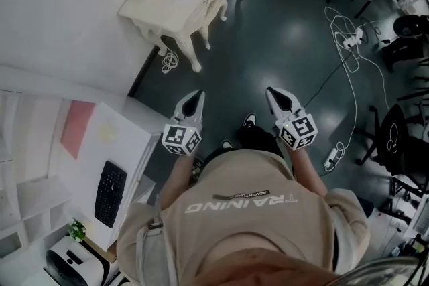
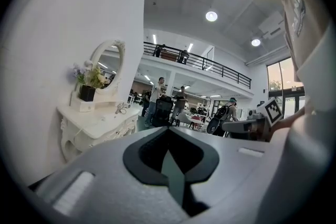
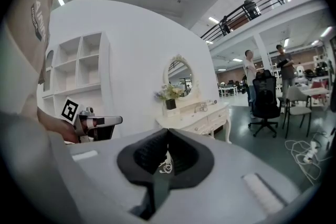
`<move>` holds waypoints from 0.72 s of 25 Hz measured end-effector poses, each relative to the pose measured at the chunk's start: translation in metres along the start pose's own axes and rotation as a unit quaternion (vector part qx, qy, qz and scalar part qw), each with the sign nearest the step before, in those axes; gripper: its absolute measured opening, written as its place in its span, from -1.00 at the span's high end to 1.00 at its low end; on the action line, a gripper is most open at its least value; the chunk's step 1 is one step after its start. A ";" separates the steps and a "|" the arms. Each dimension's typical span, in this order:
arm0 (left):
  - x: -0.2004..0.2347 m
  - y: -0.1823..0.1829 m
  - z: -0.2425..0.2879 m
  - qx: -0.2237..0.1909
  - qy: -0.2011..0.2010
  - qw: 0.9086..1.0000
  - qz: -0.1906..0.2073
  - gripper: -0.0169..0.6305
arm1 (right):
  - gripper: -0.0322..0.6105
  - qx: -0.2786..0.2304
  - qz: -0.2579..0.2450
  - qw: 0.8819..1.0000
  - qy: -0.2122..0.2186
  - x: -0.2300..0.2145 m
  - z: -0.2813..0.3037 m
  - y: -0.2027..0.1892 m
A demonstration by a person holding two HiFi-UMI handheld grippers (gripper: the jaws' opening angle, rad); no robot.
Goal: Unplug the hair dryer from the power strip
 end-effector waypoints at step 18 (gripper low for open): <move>0.064 0.067 0.198 0.014 0.047 0.997 0.052 0.93 | 0.89 -0.022 0.016 0.996 0.081 -0.141 0.179 0.063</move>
Point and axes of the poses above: the fingertips, and each gripper's own axes: z forward along the fingers, x to its left, y out of its top, the point moved 1 cm from there along -z, backward along the fingers, and after that the axes turned 12 degrees about -y, right-handed, at the moved point
